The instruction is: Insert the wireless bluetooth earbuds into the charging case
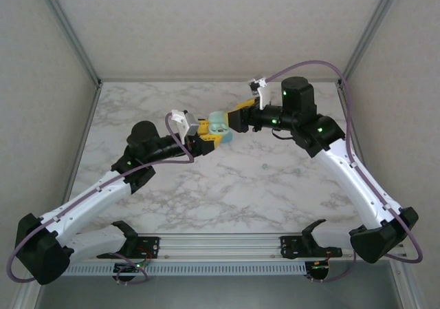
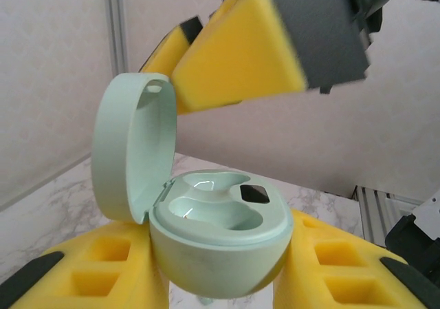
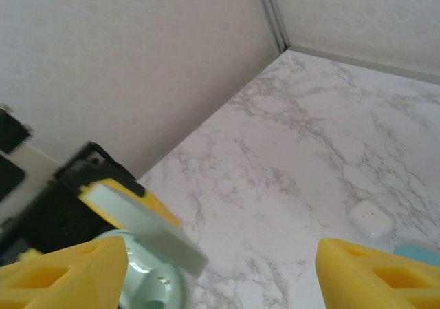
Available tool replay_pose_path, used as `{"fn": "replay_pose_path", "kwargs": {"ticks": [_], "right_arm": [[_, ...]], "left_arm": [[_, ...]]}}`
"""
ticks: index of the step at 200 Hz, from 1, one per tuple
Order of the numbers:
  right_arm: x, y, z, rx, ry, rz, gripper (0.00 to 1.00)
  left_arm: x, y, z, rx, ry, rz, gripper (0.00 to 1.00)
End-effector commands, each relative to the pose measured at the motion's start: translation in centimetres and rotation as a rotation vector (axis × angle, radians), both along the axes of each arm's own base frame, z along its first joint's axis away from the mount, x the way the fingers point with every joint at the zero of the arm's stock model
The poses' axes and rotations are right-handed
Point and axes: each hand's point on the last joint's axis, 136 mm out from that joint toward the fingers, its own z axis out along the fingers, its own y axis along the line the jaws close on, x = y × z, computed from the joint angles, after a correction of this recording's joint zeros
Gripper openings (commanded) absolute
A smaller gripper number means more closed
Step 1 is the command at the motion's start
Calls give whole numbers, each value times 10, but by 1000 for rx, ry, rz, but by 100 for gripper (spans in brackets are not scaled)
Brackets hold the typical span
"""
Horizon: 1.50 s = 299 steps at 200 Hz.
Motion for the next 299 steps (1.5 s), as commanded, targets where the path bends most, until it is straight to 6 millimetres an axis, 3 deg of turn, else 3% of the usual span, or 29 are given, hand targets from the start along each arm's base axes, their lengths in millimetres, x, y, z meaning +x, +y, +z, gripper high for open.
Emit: {"fn": "replay_pose_path", "kwargs": {"ticks": [1,27,47,72,109,137,185,256,299], "right_arm": [[-13,-25,43,59,-85,-91,74],[17,-89,6,-104,-21,-454,66],[34,-141,-50,-219,195,-661,61],[35,-178,-121,-323,450,-789,56],[19,-210,-223,-425,789,-847,45],[13,-198,-266,-440,913,-746,40],[16,-174,-305,-499,983,-667,41],[44,-148,-336,-606,986,-648,41],[48,-140,-348,-678,991,-633,37]], "left_arm": [[-1,6,8,-43,-49,43,22],[0,11,14,-98,-59,67,21],[0,11,16,-120,-57,62,21],[-1,12,16,-140,-53,58,21],[0,8,8,-131,-31,38,21],[0,5,7,-124,-16,27,21],[1,5,10,-107,-26,29,21],[-3,7,13,-80,-34,31,22],[-4,8,11,-68,-34,33,22]]}}
